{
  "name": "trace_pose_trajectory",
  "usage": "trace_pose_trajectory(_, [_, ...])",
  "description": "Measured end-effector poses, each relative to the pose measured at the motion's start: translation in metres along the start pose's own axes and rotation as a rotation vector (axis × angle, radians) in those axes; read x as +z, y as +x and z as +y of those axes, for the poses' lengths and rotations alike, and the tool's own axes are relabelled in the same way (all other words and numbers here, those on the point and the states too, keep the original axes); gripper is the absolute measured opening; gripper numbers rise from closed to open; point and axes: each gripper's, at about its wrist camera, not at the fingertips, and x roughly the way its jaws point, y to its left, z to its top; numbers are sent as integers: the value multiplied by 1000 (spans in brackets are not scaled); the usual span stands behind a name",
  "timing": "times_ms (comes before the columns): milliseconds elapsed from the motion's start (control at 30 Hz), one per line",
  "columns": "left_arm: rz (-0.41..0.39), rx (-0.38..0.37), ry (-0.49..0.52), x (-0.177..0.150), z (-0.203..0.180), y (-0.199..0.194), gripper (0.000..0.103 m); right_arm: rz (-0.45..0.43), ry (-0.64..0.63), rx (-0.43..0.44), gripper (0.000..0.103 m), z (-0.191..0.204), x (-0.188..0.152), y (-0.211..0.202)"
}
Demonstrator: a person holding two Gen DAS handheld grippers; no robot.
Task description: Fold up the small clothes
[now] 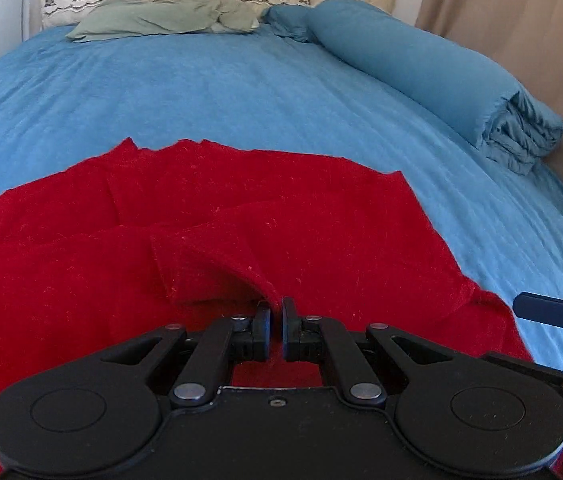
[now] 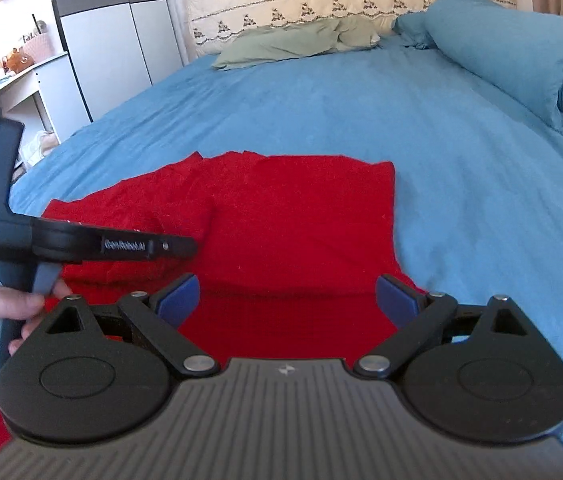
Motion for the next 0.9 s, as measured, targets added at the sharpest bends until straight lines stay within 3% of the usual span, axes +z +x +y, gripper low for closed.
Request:
trace_pose_trajectory(33, [-1, -11, -6, 2, -2, -1, 24, 1, -1, 7, 103, 0, 0, 1])
trace_pose_trajectory(67, [-2, -24, -21, 3, 1, -5, 55, 0, -3, 10, 103, 1, -1, 3])
trace_pose_trajectory(133, [-46, -24, -54, 3, 7, -22, 85, 0, -11, 16, 103, 4, -1, 6])
trace_pose_trajectory(167, [-83, -13, -64, 1, 12, -36, 94, -3, -17, 16, 103, 6, -2, 5])
trace_pose_trajectory(333, [-196, 119, -93, -10, 59, -93, 101, -54, -109, 23, 103, 26, 9, 4])
trace_pose_trajectory(400, [-210, 186, -102, -14, 81, -105, 102, -67, -187, 32, 103, 46, 15, 9])
trace_pose_trajectory(533, [-204, 221, -187, -27, 132, -121, 102, -64, -302, 53, 103, 89, 24, 36])
trace_pose_trajectory(633, [-195, 256, -235, -37, 156, -128, 102, -32, -372, 48, 88, 115, 28, 65])
trace_pose_trajectory(733, [-184, 263, -254, -45, 170, -131, 102, 9, -422, 45, 84, 135, 29, 90])
trace_pose_trajectory(833, [-181, 271, -239, -49, 174, -132, 102, 41, -488, -5, 67, 149, 27, 113])
trace_pose_trajectory(900, [-186, 290, -232, -54, 179, -136, 102, 66, -508, -13, 50, 155, 26, 124])
